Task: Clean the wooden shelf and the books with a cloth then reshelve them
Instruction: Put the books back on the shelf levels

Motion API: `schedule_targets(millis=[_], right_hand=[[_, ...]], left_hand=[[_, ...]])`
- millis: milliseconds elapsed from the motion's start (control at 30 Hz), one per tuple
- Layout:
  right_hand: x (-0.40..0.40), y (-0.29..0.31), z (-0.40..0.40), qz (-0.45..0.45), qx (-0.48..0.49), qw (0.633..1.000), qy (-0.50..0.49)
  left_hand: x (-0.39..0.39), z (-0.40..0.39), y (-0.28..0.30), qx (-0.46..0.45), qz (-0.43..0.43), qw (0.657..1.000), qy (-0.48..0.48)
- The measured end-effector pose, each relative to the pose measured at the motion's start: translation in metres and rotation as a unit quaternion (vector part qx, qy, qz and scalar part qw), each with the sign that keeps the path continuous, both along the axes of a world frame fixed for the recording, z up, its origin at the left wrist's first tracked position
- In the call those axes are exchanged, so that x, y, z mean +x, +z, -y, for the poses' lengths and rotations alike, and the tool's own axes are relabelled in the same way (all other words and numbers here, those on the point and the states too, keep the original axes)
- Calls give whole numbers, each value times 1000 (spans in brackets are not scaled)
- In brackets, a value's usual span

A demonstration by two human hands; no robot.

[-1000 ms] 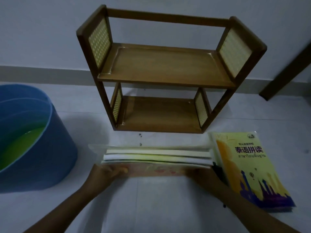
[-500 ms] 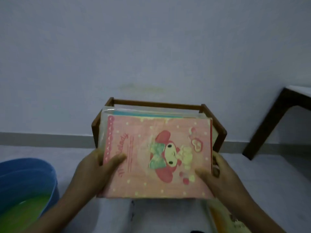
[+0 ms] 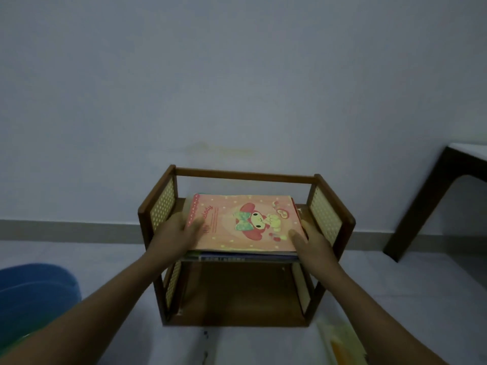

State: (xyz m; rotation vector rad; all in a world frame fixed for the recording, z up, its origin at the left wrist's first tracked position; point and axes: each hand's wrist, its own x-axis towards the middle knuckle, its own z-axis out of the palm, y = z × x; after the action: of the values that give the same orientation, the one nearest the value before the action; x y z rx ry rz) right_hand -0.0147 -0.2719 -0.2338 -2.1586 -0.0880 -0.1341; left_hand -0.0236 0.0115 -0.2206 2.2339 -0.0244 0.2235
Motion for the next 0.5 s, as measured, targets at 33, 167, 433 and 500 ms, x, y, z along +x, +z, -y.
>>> schedule_targets(millis=[33,167,433,500], right_hand=[[-8,4,3,-6,11,999,51],[-18,17,29,-30,-8,989,142],[-13,-9,17,45,-100,991,71],[-11,-3,19,24,-82,994,71]], left_hand=[[-13,-4,1,-57,5,997,-57],[-27,-21,2,-7,20,991,-134],[-27,-6,-20,86,-14,996,-13],[-26,-5,-16,57,-19,998,-6]])
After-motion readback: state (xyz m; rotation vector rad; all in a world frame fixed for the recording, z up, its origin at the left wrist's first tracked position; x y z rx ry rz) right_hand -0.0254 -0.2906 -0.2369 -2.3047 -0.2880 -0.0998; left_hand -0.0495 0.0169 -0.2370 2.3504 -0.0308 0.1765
